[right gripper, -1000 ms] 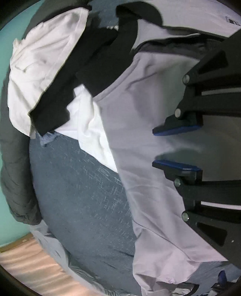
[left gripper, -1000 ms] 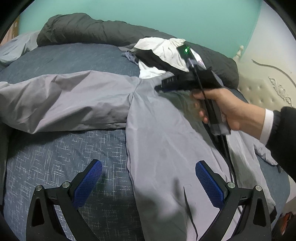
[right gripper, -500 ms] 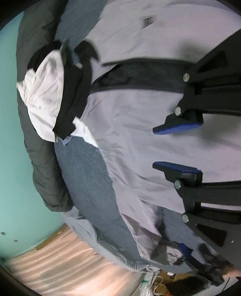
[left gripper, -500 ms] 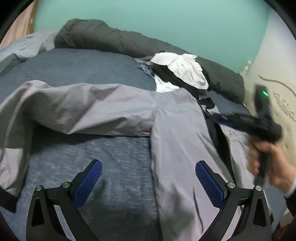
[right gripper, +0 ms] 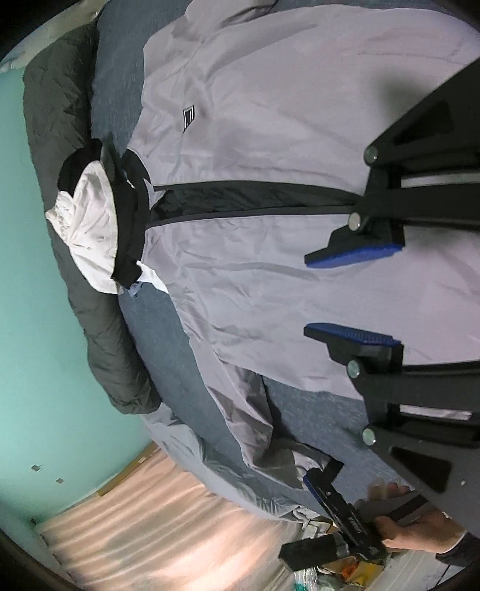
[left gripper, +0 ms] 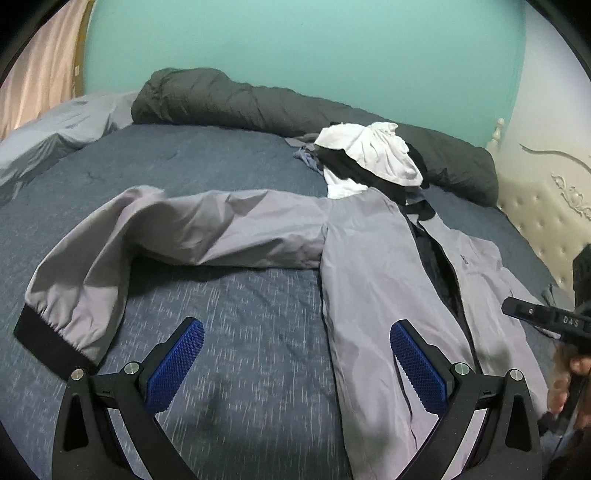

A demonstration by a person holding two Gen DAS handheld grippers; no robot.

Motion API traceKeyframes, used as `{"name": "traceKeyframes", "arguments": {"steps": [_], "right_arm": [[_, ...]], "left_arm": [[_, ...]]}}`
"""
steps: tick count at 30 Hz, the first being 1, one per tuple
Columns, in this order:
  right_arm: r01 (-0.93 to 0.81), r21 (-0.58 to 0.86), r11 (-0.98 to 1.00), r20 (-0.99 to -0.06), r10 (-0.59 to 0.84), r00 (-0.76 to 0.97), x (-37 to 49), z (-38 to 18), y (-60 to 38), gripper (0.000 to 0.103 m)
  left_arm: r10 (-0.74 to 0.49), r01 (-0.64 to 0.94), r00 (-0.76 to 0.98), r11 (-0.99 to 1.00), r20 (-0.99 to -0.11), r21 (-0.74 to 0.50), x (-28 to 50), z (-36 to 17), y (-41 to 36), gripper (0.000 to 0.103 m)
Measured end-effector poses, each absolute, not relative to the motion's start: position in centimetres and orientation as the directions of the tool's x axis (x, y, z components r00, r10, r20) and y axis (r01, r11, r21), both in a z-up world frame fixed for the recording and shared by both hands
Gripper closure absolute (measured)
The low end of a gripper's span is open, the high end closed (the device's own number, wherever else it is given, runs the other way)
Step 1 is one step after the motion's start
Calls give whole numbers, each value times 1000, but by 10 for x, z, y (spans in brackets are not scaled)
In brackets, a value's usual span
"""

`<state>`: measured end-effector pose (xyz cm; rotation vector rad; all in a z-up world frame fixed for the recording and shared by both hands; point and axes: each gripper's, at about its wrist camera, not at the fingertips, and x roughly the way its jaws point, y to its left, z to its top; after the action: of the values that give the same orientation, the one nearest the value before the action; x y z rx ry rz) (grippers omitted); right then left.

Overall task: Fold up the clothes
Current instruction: 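Move the open left tool toward the black sleeve cuff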

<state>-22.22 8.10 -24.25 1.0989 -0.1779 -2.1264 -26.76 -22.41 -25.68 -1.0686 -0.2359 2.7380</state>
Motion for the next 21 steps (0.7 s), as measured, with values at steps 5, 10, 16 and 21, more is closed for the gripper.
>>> {"name": "traceKeyframes", "arguments": {"steps": [5, 10, 16, 21], "right_arm": [[524, 440, -729, -610, -671, -421, -194, -240, 99, 72], [505, 511, -696, -569, -714, -408, -176, -248, 109, 72], [517, 535, -668, -549, -740, -387, -160, -259, 106, 72], [518, 542, -662, -543, -746, -385, -160, -265, 107, 72]], "left_arm": [[190, -105, -690, -981, -699, -164, -253, -255, -240, 0], [198, -77, -674, -977, -712, -199, -239, -255, -276, 0], [154, 11, -717, -973, -680, -233, -226, -246, -318, 0], [131, 42, -724, -972, -678, -232, -223, -244, -340, 0]]}}
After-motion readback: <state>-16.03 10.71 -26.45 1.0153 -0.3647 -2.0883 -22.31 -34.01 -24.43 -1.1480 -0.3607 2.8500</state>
